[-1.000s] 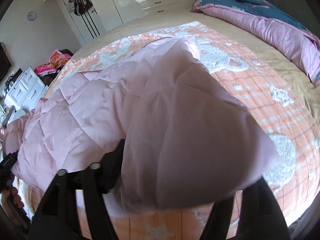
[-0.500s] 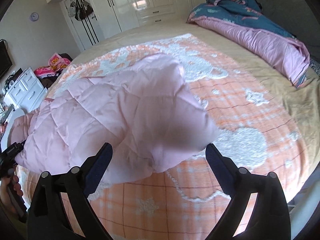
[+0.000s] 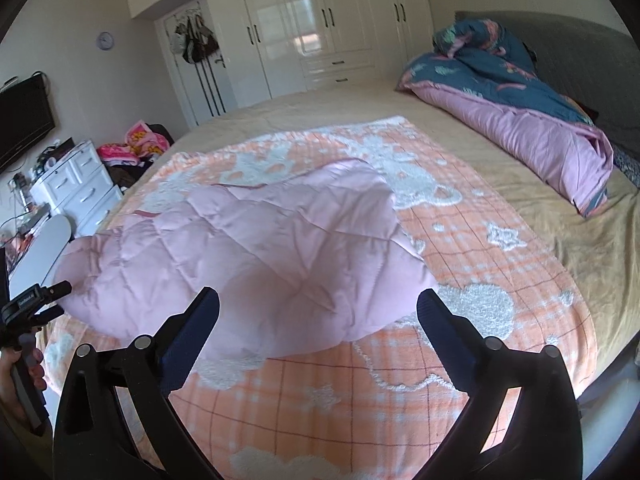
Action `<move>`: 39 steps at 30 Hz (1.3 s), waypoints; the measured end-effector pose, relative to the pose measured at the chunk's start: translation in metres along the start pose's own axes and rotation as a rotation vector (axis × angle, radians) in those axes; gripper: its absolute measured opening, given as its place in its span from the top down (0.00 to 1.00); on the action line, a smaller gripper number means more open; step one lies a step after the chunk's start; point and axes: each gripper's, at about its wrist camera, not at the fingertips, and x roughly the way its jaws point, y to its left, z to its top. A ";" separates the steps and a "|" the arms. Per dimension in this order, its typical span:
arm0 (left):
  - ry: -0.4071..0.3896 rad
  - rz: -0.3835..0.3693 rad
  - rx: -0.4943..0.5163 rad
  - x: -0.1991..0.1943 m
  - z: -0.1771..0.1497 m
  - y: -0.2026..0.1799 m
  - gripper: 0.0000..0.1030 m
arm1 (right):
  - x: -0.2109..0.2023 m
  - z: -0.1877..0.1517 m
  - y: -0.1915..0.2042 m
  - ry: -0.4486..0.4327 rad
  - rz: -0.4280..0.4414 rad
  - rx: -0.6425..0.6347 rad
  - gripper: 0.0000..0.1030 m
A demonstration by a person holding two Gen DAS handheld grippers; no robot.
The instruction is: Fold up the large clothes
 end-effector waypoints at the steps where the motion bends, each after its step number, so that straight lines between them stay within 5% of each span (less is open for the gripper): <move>1: -0.021 0.011 0.022 -0.008 -0.001 -0.003 0.09 | -0.005 0.000 0.003 -0.011 0.001 -0.008 0.04; 10: -0.098 0.030 0.088 -0.058 -0.011 -0.023 0.09 | -0.044 -0.005 0.017 -0.109 0.016 -0.068 0.04; 15: -0.137 0.021 0.133 -0.078 -0.023 -0.039 0.09 | -0.073 -0.014 0.025 -0.232 -0.028 -0.104 0.04; 21: -0.172 0.010 0.183 -0.093 -0.039 -0.052 0.09 | -0.092 -0.021 0.034 -0.263 -0.002 -0.136 0.04; 30: -0.170 -0.027 0.238 -0.094 -0.067 -0.069 0.09 | -0.097 -0.042 0.048 -0.219 0.003 -0.182 0.04; 39: -0.121 -0.049 0.292 -0.075 -0.098 -0.082 0.09 | -0.064 -0.076 0.060 -0.076 0.019 -0.177 0.04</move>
